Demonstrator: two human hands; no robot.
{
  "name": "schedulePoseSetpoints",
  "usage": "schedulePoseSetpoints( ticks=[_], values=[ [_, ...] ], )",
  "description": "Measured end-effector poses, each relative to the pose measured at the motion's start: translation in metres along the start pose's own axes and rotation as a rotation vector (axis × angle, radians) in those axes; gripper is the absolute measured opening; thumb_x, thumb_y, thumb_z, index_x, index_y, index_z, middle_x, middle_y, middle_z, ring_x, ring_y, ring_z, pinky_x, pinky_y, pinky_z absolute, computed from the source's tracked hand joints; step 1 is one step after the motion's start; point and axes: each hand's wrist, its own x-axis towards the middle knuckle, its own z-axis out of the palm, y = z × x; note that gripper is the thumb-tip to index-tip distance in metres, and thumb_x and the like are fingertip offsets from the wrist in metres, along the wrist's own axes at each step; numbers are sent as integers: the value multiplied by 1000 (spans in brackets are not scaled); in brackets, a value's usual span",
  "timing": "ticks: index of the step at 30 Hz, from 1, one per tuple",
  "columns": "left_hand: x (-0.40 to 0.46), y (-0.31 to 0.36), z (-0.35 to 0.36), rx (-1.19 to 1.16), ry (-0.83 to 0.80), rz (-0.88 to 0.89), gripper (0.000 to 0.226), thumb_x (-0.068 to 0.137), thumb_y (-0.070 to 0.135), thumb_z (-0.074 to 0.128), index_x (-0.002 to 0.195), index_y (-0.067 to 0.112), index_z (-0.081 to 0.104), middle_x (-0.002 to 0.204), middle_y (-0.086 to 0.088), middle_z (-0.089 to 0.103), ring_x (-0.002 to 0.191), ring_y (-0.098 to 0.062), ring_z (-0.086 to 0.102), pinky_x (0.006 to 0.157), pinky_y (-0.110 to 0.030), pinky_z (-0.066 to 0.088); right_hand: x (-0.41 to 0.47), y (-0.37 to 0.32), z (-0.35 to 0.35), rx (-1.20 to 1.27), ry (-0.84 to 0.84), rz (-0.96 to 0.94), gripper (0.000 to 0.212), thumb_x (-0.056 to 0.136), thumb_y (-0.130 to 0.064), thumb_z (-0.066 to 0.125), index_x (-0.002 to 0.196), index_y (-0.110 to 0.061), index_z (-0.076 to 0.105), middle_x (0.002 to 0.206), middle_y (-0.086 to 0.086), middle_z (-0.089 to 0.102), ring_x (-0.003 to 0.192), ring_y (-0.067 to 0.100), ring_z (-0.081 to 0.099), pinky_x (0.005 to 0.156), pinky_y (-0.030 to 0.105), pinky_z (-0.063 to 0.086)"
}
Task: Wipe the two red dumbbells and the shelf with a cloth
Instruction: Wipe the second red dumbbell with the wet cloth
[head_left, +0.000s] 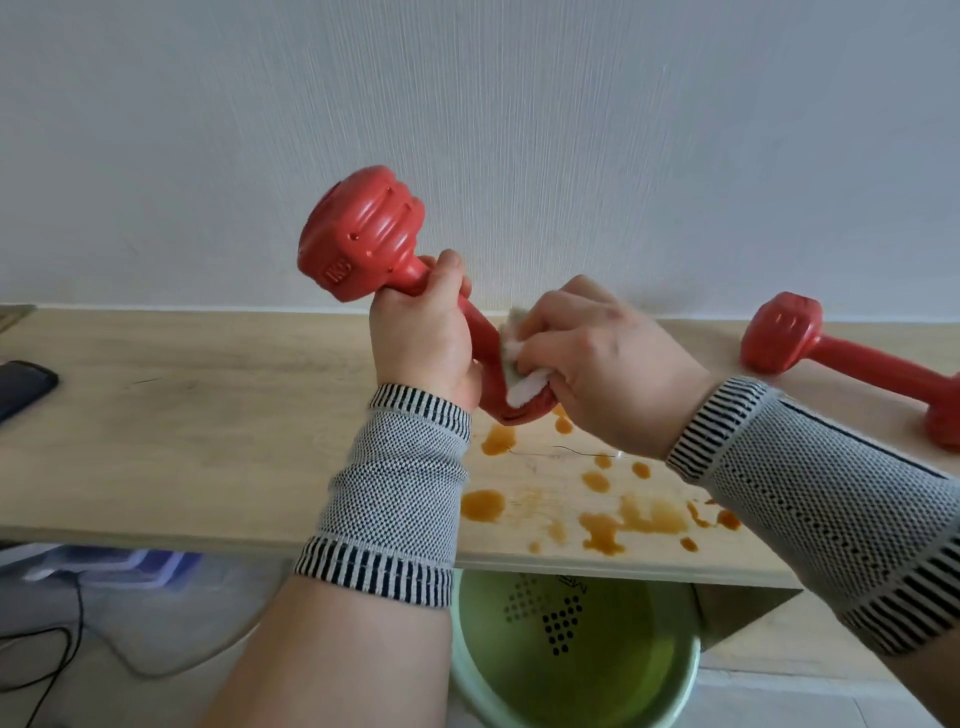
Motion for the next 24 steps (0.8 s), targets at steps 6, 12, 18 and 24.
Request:
schedulePoseSetpoints(
  ticks=[6,12,18,24],
  values=[
    [0,3,1,-11,-1,-25,24,92,7,62,71,15,53,52,11,57,61,-11,55,74,-33,47,15,12,-7,64,-73,120,19,78,2,63,79,-13,74,91,6,65,87,30,55,69,44,53],
    [0,6,1,-12,46,-27,27,92,6,61,69,14,51,56,5,53,57,-9,53,73,-35,46,8,-6,-4,70,-85,3,19,72,5,66,71,-13,72,86,7,64,83,32,55,63,37,52],
    [0,11,-3,-76,15,-95,21,93,7,62,75,14,54,49,12,58,64,-11,55,74,-29,48,16,10,-14,137,-47,165,28,86,-19,49,85,-18,76,95,5,67,89,28,57,75,41,51],
    [2,16,-4,-290,1,-245,14,90,2,64,80,11,58,73,1,58,61,-10,58,63,-24,51,13,34,-24,213,-118,564,29,89,-5,52,102,-21,72,102,-2,68,97,16,62,85,29,49]
  ],
)
